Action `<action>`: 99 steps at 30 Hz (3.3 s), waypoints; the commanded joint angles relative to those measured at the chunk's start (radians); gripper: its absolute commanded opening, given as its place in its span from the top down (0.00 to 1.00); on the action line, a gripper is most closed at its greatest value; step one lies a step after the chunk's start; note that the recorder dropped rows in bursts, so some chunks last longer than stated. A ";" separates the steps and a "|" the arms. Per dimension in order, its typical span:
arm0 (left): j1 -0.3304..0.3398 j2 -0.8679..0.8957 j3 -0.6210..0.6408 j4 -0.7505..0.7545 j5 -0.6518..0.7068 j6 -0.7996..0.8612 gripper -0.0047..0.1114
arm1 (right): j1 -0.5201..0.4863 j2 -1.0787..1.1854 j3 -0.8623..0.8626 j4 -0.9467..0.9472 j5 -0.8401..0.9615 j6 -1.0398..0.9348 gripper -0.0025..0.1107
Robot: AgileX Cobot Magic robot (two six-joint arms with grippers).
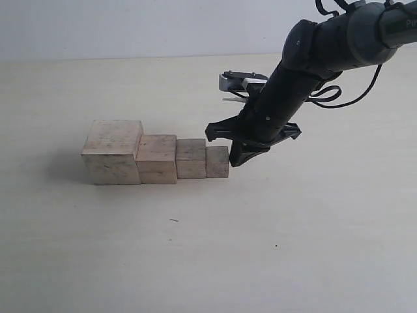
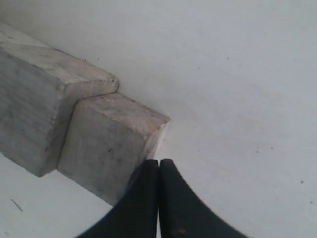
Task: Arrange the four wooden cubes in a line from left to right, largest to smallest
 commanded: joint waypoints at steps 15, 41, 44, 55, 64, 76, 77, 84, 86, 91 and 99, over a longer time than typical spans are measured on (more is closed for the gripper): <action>-0.007 -0.006 0.001 0.001 -0.005 0.004 0.96 | -0.025 -0.210 -0.002 -0.181 0.001 0.070 0.98; -0.007 -0.006 0.001 0.001 -0.005 0.004 0.96 | -0.022 -1.069 0.364 -0.091 -0.255 0.069 0.98; -0.007 -0.006 0.001 0.001 -0.005 0.004 0.96 | -0.022 -1.116 0.364 -0.091 -0.255 0.069 0.98; -0.007 -0.006 0.001 0.001 -0.005 0.004 0.96 | -0.048 -1.316 0.364 -0.285 -0.264 0.097 0.98; -0.007 -0.006 0.001 0.001 -0.005 0.004 0.96 | -0.410 -1.562 0.611 -0.300 -0.304 0.105 0.98; -0.007 -0.006 0.001 0.001 -0.005 0.004 0.96 | -0.615 -1.961 1.186 -0.302 -0.559 0.105 0.98; -0.007 -0.006 0.001 0.001 -0.005 0.004 0.96 | -0.615 -1.982 1.212 -0.302 -0.559 0.105 0.98; -0.007 -0.006 0.001 0.001 -0.005 0.004 0.96 | -0.615 -2.095 1.324 -0.300 -0.557 0.111 0.98; -0.007 -0.006 0.001 0.001 -0.005 0.004 0.96 | -0.615 -2.098 1.330 -0.300 -0.557 0.123 0.98; -0.007 -0.006 0.001 0.001 -0.005 0.004 0.96 | -0.615 -2.098 1.330 -0.300 -0.549 0.120 0.98; -0.007 -0.006 0.001 0.001 -0.005 0.004 0.96 | -0.615 -2.098 1.330 -0.300 -0.549 0.122 0.98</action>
